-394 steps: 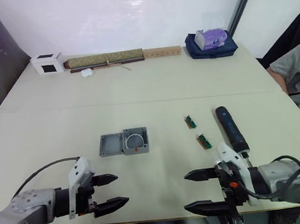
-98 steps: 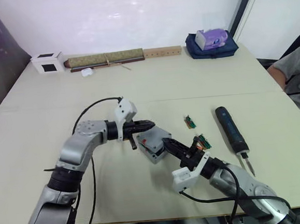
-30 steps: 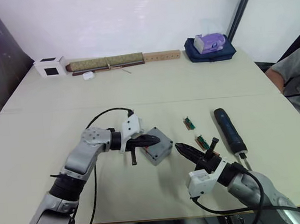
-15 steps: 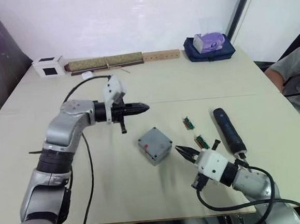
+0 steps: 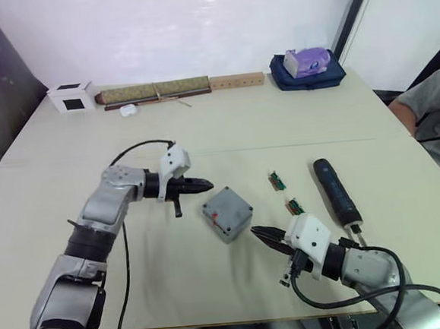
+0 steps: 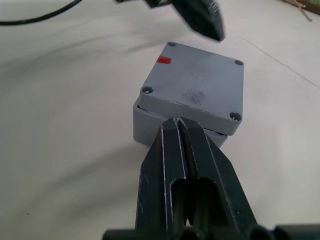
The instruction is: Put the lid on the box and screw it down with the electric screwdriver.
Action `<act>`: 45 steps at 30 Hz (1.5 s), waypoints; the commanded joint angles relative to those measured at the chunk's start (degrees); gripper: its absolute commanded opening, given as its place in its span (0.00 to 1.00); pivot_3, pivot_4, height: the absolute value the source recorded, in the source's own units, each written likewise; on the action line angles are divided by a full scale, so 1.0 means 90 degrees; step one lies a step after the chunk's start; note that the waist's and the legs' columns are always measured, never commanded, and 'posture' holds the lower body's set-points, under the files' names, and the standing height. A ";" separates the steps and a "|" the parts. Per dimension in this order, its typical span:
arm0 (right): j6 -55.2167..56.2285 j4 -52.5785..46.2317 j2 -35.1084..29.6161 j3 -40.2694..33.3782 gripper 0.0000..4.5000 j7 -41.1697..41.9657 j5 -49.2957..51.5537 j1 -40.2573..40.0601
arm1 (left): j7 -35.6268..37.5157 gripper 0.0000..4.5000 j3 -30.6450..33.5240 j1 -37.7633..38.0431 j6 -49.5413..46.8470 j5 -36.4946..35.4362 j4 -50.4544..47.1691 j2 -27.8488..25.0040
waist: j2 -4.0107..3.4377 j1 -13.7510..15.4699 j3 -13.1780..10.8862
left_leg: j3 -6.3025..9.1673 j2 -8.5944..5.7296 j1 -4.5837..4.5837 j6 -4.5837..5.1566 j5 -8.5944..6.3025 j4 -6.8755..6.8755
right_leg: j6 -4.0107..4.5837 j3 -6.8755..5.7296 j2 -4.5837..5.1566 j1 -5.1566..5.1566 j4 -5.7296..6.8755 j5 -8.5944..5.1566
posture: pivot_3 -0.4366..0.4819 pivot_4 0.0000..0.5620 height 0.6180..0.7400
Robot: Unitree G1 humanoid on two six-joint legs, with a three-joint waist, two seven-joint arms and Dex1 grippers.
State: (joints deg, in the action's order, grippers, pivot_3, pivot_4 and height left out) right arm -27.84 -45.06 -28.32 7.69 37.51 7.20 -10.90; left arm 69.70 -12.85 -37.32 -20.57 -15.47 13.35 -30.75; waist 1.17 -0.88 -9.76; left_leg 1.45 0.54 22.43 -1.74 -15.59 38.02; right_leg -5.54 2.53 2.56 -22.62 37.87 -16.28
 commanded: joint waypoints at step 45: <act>0.0330 0.0945 0.0171 0.0686 0.00 -0.0343 0.0153 0.0645 | 0.0144 0.00 -0.0081 0.0411 -0.0203 0.0056 -0.0800 -0.0046 | 0.0000 0.0009 -0.0001 | -0.0003 0.0003 0.0004 0.0000 0.0000 -0.0002 | 0.0000 0.0000 0.0005 -0.0003 -0.0004 0.0000 | 0.48 0.27 1.00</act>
State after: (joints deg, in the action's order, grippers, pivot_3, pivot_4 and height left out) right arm -25.92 -34.63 -26.96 14.42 34.79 8.12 -5.42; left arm 69.87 -12.70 -33.84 -22.28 -14.25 8.85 -31.56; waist 1.17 -0.79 -9.77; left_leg 1.43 0.57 22.46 -1.74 -15.59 38.00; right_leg -5.54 2.53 2.61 -22.64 37.83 -16.29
